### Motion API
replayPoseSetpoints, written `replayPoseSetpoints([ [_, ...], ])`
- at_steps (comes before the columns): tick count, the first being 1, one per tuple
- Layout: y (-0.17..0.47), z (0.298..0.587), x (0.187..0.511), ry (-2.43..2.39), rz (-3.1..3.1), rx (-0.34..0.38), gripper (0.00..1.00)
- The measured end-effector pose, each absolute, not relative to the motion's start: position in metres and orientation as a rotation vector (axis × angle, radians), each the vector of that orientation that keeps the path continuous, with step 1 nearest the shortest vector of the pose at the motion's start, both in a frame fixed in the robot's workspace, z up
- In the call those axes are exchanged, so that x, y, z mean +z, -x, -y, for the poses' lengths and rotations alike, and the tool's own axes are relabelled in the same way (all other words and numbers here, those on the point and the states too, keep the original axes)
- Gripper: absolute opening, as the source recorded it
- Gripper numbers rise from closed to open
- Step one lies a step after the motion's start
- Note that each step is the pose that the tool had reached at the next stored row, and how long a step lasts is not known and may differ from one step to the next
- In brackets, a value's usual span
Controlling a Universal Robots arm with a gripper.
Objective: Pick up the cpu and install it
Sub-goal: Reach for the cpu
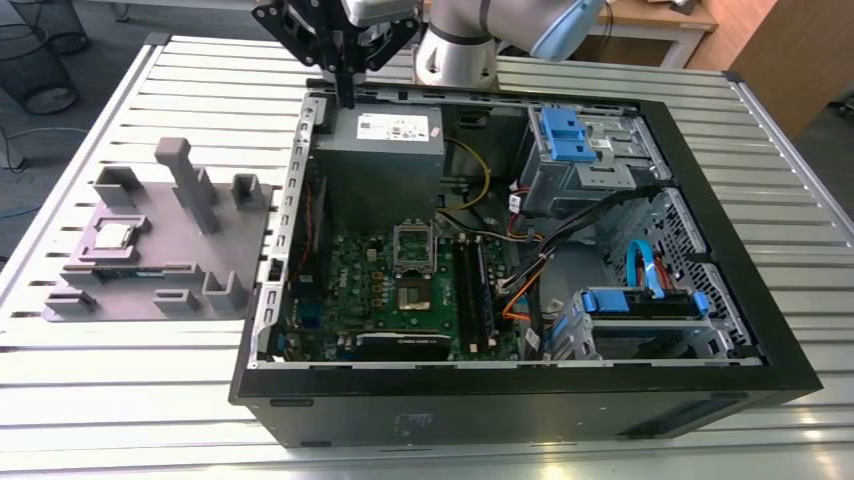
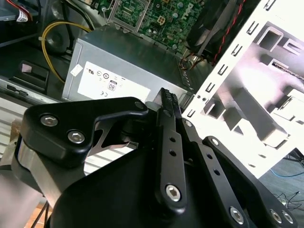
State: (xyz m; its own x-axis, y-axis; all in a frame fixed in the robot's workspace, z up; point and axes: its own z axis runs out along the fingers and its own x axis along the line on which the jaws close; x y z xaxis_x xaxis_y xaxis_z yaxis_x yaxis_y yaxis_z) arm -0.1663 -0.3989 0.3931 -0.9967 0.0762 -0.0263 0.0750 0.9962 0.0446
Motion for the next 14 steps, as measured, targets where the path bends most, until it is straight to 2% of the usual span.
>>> replayPoseSetpoints([
  [14,0.193,0.399,0.392,-0.118,-3.111,0.068,0.11],
])
